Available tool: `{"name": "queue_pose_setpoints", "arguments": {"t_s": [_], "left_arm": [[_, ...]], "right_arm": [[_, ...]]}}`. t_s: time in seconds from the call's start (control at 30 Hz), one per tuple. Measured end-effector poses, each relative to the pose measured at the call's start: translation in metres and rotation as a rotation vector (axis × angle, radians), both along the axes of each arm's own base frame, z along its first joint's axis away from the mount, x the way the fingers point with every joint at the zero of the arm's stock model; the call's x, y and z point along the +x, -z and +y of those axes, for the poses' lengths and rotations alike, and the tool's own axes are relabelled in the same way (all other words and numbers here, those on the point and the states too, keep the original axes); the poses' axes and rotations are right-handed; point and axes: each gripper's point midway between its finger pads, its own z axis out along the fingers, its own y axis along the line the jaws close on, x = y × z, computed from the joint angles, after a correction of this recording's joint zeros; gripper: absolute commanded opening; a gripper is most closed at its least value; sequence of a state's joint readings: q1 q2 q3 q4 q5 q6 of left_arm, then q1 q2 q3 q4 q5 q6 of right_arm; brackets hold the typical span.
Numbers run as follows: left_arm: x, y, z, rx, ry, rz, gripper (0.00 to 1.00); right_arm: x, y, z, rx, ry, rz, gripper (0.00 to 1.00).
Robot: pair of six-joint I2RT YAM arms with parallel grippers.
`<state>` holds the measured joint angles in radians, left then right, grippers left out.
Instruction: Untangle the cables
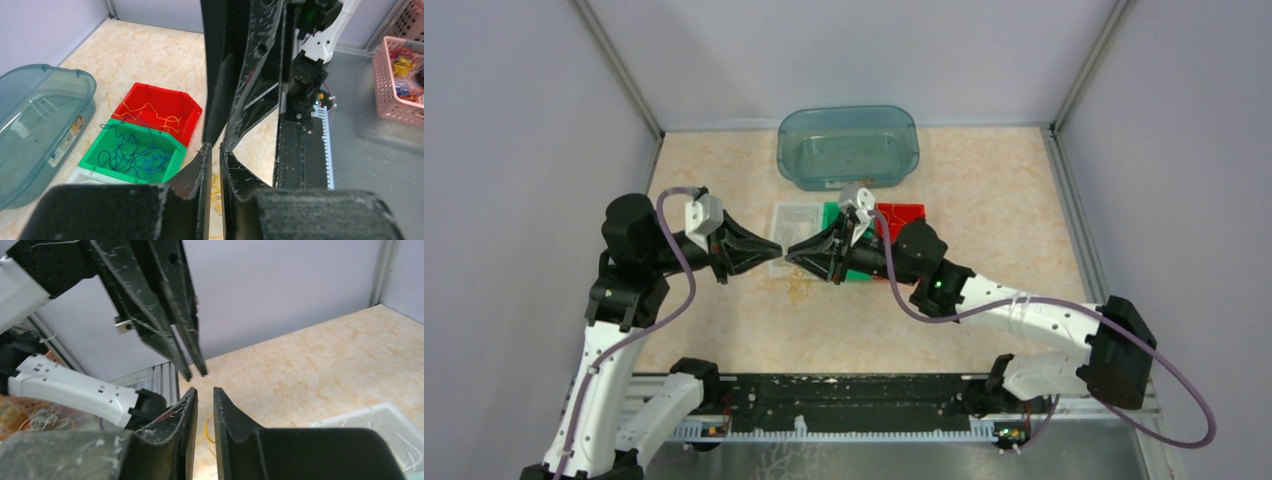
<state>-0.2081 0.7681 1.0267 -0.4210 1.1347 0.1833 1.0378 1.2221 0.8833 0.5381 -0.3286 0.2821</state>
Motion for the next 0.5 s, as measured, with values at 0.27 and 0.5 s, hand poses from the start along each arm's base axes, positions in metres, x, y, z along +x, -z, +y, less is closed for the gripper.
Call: {"name": "queue_pose_setpoints", "arguments": {"t_s": [0.27,0.5], "left_arm": [[-0.006,-0.018,-0.004,-0.060,0.015,0.088,0.14],[-0.007,-0.031,-0.005,-0.084,0.019,0.080,0.13]], "right_arm": [[0.025,0.001,0.000,0.057,0.133,0.006,0.23],[0.022,0.023,0.009,0.041,0.124,0.024,0.39]]}}
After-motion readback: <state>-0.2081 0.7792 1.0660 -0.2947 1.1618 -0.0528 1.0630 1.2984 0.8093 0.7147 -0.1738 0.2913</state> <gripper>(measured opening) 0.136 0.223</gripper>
